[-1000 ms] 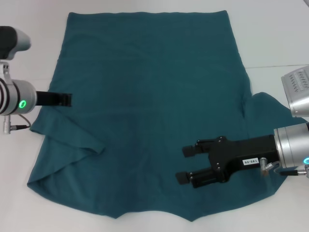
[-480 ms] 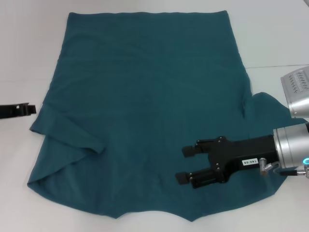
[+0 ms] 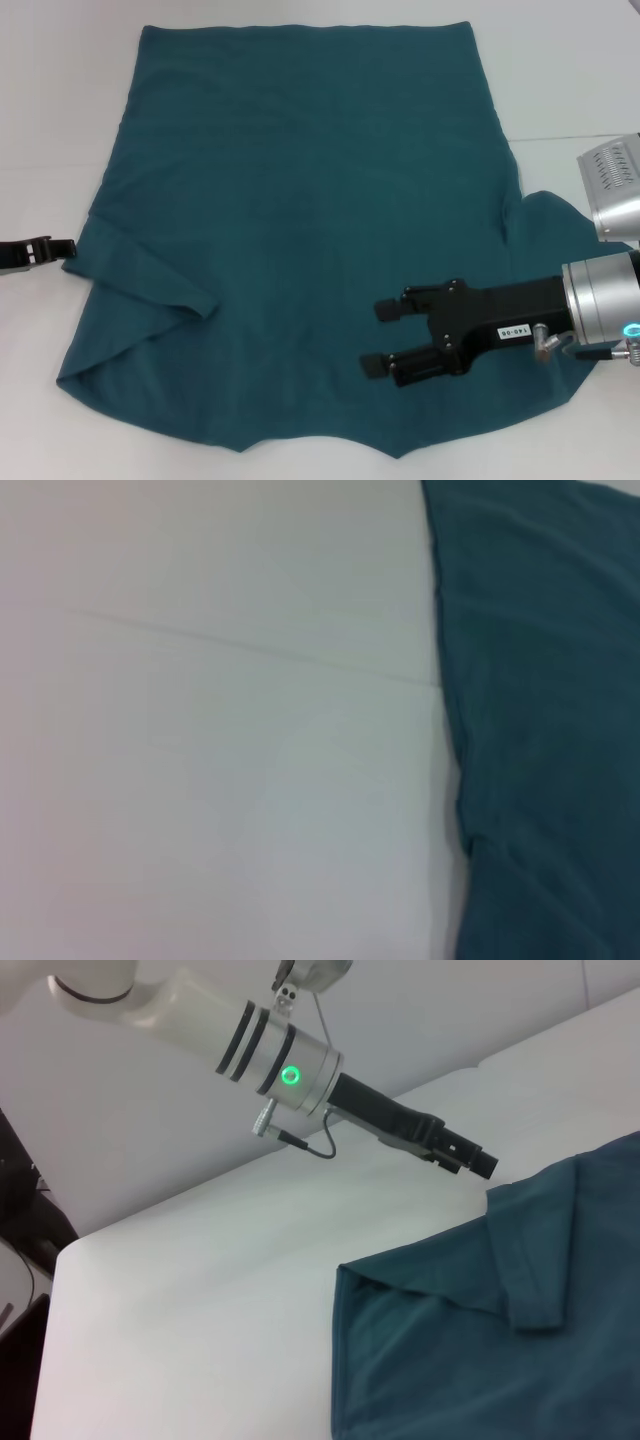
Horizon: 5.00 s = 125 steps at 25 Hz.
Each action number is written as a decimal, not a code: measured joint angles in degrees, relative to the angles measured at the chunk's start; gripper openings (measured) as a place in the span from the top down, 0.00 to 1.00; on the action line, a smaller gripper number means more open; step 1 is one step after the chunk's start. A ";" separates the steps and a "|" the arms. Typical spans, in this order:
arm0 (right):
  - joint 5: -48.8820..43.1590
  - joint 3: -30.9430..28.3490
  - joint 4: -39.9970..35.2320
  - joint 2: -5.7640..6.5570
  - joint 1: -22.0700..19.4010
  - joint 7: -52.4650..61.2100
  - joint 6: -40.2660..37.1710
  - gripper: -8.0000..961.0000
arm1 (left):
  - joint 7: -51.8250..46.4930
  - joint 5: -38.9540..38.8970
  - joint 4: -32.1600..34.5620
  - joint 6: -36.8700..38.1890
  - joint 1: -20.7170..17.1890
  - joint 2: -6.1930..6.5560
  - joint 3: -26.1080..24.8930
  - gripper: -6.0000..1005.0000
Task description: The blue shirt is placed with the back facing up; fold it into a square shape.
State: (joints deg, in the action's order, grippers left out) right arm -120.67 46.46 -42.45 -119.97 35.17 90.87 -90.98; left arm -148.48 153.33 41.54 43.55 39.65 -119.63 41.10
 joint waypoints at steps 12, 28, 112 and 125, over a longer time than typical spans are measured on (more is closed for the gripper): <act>0.00 0.21 0.09 0.00 -0.09 0.00 0.30 0.05 | 0.24 -3.07 -3.24 0.87 1.32 0.51 -0.49 0.30; 0.00 0.30 0.25 0.00 -0.34 -0.09 0.24 0.05 | 0.67 -4.56 -5.41 1.84 2.56 1.12 -0.50 0.30; 0.00 -0.16 1.67 0.00 0.08 -0.88 0.63 0.05 | 7.01 -7.54 1.70 1.65 3.60 -3.94 0.94 0.94; 0.05 -0.20 2.37 0.00 -0.09 -1.49 0.64 0.05 | 8.62 -14.24 0.33 -0.39 4.64 -4.20 1.53 0.74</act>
State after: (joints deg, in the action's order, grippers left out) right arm -120.63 46.26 -40.08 -119.97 35.08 89.39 -90.34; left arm -139.86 139.09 41.86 43.15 44.29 -123.83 42.63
